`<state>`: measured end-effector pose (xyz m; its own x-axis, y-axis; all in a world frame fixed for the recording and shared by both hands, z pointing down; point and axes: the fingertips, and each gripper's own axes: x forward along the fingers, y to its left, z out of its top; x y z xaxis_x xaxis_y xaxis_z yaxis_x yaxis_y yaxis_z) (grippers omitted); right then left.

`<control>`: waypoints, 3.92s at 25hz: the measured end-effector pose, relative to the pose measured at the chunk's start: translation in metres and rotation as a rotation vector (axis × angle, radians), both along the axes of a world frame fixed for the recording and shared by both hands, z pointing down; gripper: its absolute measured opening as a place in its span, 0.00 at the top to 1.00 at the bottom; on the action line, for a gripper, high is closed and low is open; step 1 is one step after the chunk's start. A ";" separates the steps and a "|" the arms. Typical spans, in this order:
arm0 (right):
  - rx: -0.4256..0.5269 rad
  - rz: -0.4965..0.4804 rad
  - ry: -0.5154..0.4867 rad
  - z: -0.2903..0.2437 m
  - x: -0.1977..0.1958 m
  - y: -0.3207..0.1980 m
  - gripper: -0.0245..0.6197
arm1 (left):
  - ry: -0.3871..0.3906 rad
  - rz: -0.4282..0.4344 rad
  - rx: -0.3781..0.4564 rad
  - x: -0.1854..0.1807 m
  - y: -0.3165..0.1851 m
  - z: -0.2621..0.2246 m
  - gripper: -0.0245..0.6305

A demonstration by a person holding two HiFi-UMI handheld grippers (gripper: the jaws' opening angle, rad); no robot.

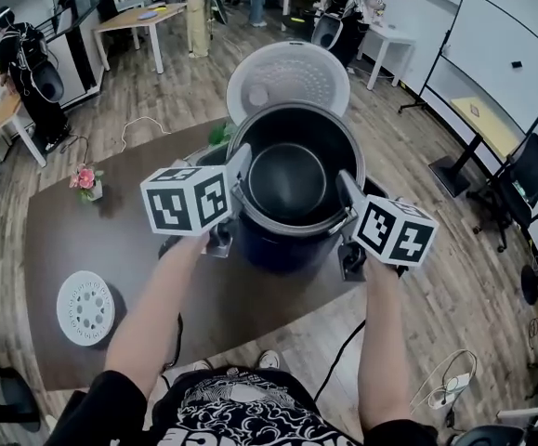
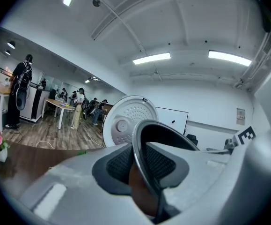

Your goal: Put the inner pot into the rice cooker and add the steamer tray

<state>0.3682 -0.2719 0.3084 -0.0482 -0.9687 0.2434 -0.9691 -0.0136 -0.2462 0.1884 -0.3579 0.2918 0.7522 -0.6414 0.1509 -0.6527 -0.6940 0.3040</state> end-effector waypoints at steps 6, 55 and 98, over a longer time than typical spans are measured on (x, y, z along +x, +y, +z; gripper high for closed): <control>-0.047 -0.036 -0.009 0.017 0.004 -0.012 0.77 | -0.009 -0.032 -0.056 0.003 -0.007 0.022 0.83; -0.284 -0.138 0.108 0.106 0.021 -0.045 0.71 | -0.278 -0.136 -0.113 0.012 -0.019 0.125 0.78; -0.010 -0.631 0.274 0.019 -0.246 -0.071 0.60 | -0.219 -0.589 -0.054 -0.272 0.039 0.077 0.63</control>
<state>0.1224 -0.3426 0.3272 -0.5380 -0.7732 0.3357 -0.8196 0.5728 0.0060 -0.0840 -0.3191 0.3690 0.2231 -0.9259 0.3049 -0.9718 -0.1866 0.1444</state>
